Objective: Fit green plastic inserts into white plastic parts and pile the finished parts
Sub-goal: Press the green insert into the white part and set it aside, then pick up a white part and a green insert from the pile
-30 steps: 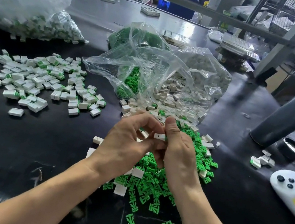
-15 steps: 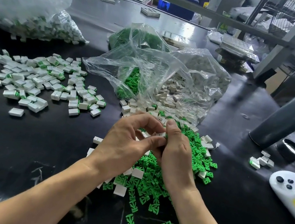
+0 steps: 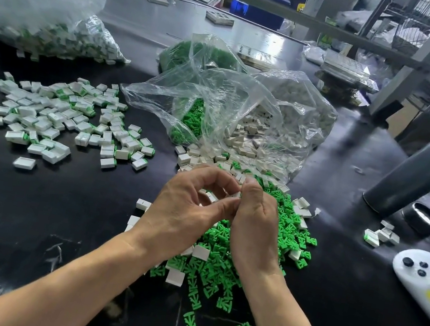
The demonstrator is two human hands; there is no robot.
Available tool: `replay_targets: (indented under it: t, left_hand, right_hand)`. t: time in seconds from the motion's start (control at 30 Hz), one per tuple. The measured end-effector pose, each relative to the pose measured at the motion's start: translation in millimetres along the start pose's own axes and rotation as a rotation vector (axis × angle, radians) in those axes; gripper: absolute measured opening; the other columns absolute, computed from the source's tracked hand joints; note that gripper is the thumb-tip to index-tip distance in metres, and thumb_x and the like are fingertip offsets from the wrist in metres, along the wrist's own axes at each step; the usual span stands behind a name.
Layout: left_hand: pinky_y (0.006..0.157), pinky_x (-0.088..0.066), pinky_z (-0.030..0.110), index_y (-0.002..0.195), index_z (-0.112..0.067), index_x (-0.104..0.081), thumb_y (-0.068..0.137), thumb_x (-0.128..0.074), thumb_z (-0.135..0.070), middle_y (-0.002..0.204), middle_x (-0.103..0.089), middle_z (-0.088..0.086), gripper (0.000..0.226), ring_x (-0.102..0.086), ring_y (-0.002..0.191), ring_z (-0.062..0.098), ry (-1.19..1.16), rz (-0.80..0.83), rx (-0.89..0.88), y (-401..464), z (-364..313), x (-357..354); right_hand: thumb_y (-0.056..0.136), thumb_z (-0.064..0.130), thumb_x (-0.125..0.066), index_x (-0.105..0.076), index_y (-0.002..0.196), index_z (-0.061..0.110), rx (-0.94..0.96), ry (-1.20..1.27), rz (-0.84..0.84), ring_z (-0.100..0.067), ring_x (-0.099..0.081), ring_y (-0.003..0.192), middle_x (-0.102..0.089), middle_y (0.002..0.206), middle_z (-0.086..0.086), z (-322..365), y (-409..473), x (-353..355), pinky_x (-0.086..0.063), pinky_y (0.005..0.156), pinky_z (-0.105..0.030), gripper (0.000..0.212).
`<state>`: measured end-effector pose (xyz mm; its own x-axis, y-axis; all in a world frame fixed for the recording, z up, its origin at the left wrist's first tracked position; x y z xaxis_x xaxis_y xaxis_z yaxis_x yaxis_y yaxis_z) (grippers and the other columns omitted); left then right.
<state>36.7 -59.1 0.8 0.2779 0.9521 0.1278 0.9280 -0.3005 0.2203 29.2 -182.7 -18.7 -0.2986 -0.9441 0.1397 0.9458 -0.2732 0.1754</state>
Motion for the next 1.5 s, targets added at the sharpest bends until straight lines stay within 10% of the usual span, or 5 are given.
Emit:
replay_targets:
  t: [0.3, 0.77, 0.9, 1.13, 1.5]
  left_hand:
    - [0.082, -0.056, 0.060, 0.096, -0.011, -0.073, 0.088, -0.078, -0.016, 0.101, -0.074, 0.006, 0.010, -0.071, 0.093, 0.031, -0.028, -0.003, -0.006, 1, 1, 1]
    - [0.085, -0.056, 0.060, 0.092, -0.016, -0.074, 0.086, -0.080, -0.018, 0.105, -0.073, 0.000, 0.008, -0.071, 0.090, 0.037, -0.040, -0.029, 0.010, 4, 5, 9]
    - [0.083, -0.060, 0.048, 0.094, -0.023, -0.073, 0.085, -0.081, -0.025, 0.093, -0.075, -0.002, 0.012, -0.071, 0.087, 0.024, 0.011, -0.096, 0.016, 6, 9, 23]
    - [0.078, -0.061, 0.035, 0.095, -0.020, -0.073, 0.087, -0.080, -0.022, 0.087, -0.075, -0.001, 0.011, -0.070, 0.082, 0.018, 0.042, -0.109, 0.035, 9, 14, 31]
    - [0.071, -0.059, 0.022, 0.097, -0.032, -0.071, 0.089, -0.078, -0.021, 0.085, -0.073, -0.011, 0.015, -0.070, 0.081, 0.004, 0.298, -0.094, 0.020, 14, 19, 45]
  right_hand:
    - [0.101, 0.040, -0.034, -0.073, 0.064, 0.034, 0.065, -0.019, -0.024, 0.000, -0.071, 0.073, -0.074, 0.072, 0.017, 9, -1, 1, -0.049, 0.063, -0.009, 0.055]
    - [0.108, 0.056, -0.030, -0.075, 0.079, 0.026, 0.023, -0.033, 0.051, -0.009, -0.067, 0.068, -0.070, 0.069, 0.006, -2, -2, -4, -0.054, 0.067, -0.034, 0.062]
    - [0.107, 0.052, -0.044, -0.067, 0.081, 0.023, 0.061, -0.090, -0.031, -0.004, -0.051, 0.058, -0.063, 0.068, 0.010, 0, 0, 13, -0.039, 0.058, -0.026, 0.045]
    - [0.097, 0.034, -0.071, -0.072, 0.100, 0.032, 0.180, -0.126, 0.041, -0.011, -0.065, 0.079, -0.072, 0.088, 0.010, 12, -2, 11, -0.056, 0.071, -0.030, 0.003]
    - [0.098, 0.031, -0.071, -0.069, 0.094, 0.031, 0.113, -0.209, -0.012, -0.005, -0.066, 0.076, -0.071, 0.085, 0.014, 1, 1, 15, -0.050, 0.068, -0.017, 0.003]
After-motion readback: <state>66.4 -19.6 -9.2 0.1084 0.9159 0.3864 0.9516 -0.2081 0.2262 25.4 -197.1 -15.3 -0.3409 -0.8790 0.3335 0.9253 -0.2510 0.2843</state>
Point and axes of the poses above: each hand's wrist, its own y-axis towards the middle knuckle, its own x-axis out of the back of the hand, z = x × y, the point moved 9 cm from there along y, towards the middle knuckle
